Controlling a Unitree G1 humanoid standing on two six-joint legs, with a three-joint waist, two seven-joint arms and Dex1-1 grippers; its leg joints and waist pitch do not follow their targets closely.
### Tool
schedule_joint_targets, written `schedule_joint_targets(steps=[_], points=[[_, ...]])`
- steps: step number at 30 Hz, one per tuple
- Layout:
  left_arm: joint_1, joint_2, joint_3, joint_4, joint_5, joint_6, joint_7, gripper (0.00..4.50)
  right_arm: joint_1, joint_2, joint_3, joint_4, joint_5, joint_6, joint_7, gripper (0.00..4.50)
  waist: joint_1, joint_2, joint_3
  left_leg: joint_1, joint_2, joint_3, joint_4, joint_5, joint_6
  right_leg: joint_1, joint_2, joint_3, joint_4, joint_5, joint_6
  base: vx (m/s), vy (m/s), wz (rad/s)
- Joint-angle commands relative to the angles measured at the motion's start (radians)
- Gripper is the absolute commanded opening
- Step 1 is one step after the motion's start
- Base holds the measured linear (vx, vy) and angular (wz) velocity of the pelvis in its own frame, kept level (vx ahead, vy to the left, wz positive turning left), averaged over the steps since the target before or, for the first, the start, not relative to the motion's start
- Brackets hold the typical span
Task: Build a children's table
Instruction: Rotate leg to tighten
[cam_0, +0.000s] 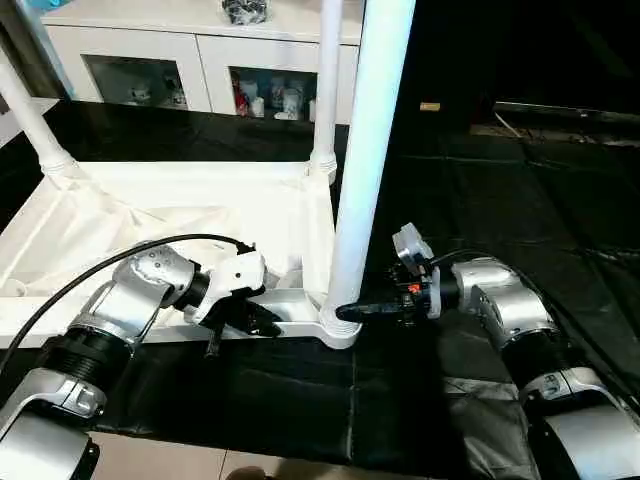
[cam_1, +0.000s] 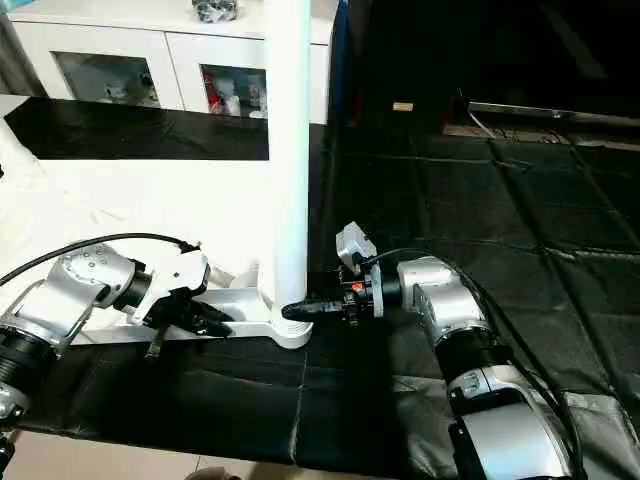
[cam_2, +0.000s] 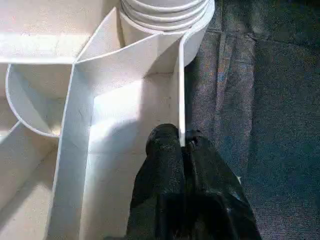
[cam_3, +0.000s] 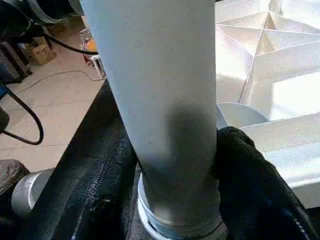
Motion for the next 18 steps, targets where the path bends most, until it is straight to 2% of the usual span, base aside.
schedule_joint_targets(steps=[1, 5, 9, 10, 11, 12, 13, 14, 16, 18], points=[[-0.009, -0.008, -0.025, -0.026, -0.004, -0.021, -0.036, 0.00, -0.011, 0.003, 0.007, -0.001, 0.004, 0.007, 0.020, 2.03, -0.005, 0.001, -0.076, 0.010, 0.054, -0.013, -0.061, -0.073, 0.071, 0.058, -0.102, 0.066, -0.060, -0.135, -0.201, 0.000, 0.000, 0.00], [-0.006, -0.011, -0.022, -0.025, -0.006, -0.011, -0.030, 0.00, 0.001, 0.009, 0.007, -0.013, 0.008, 0.010, 0.014, 2.01, -0.005, 0.001, -0.076, 0.010, 0.055, -0.014, -0.061, -0.073, 0.071, 0.059, -0.102, 0.066, -0.059, -0.135, -0.202, 0.000, 0.000, 0.00], [-0.012, -0.047, 0.007, -0.014, -0.016, 0.062, 0.044, 0.00, 0.020, 0.027, -0.003, -0.019, -0.006, -0.003, -0.079, 2.01, -0.005, 0.004, -0.075, 0.011, 0.055, -0.014, -0.061, -0.082, 0.060, 0.057, -0.104, 0.066, -0.062, -0.151, -0.203, 0.000, 0.000, 0.00], [-0.030, -0.092, 0.034, 0.013, -0.013, 0.103, 0.136, 0.00, 0.023, 0.050, -0.003, 0.000, -0.053, -0.005, -0.223, 2.01, -0.009, 0.003, -0.073, 0.010, 0.055, -0.014, -0.063, -0.090, 0.053, 0.058, -0.103, 0.066, -0.063, -0.164, -0.199, 0.000, 0.000, 0.00], [-0.030, -0.093, 0.034, 0.013, -0.013, 0.103, 0.137, 0.00, 0.023, 0.050, -0.003, 0.000, -0.054, -0.005, -0.225, 2.01, -0.009, 0.003, -0.073, 0.010, 0.055, -0.014, -0.063, -0.090, 0.053, 0.058, -0.103, 0.066, -0.063, -0.164, -0.199, 0.000, 0.000, 0.00], [-0.047, -0.137, 0.054, 0.042, -0.005, 0.127, 0.225, 0.00, 0.019, 0.082, -0.017, 0.016, -0.075, 0.011, -0.351, 2.01, -0.017, 0.001, -0.069, 0.014, 0.049, -0.016, -0.066, -0.122, 0.024, 0.058, -0.104, 0.066, -0.075, -0.229, -0.183, 0.000, 0.000, 0.00], [-0.052, -0.149, 0.059, 0.048, -0.004, 0.136, 0.246, 0.00, 0.017, 0.091, -0.021, 0.019, -0.078, 0.020, -0.383, 2.00, -0.018, 0.001, -0.067, 0.015, 0.049, -0.017, -0.067, -0.131, 0.017, 0.059, -0.105, 0.066, -0.077, -0.260, -0.173, 0.000, 0.000, 0.00], [-0.073, -0.200, 0.079, 0.073, -0.003, 0.176, 0.334, 0.00, 0.008, 0.128, -0.035, 0.030, -0.094, 0.059, -0.507, 1.99, -0.021, 0.003, -0.062, 0.016, 0.046, -0.017, -0.070, -0.155, 0.009, 0.058, -0.106, 0.066, -0.086, -0.326, -0.153, 0.000, 0.000, 0.00], [-0.084, -0.225, 0.090, 0.086, -0.002, 0.195, 0.379, 0.00, 0.002, 0.145, -0.039, 0.035, -0.104, 0.079, -0.567, 1.99, -0.029, 0.001, -0.064, 0.022, 0.046, -0.022, -0.073, -0.181, -0.004, 0.060, -0.108, 0.065, -0.092, -0.376, -0.136, 0.000, 0.000, 0.00], [-0.119, -0.286, 0.117, 0.123, -0.003, 0.240, 0.486, 0.00, -0.009, 0.191, -0.056, 0.044, -0.109, 0.116, -0.683, 1.98, -0.041, 0.002, -0.063, 0.020, 0.044, -0.019, -0.072, -0.171, 0.000, 0.059, -0.104, 0.067, -0.093, -0.351, -0.139, 0.000, 0.000, 0.00]])
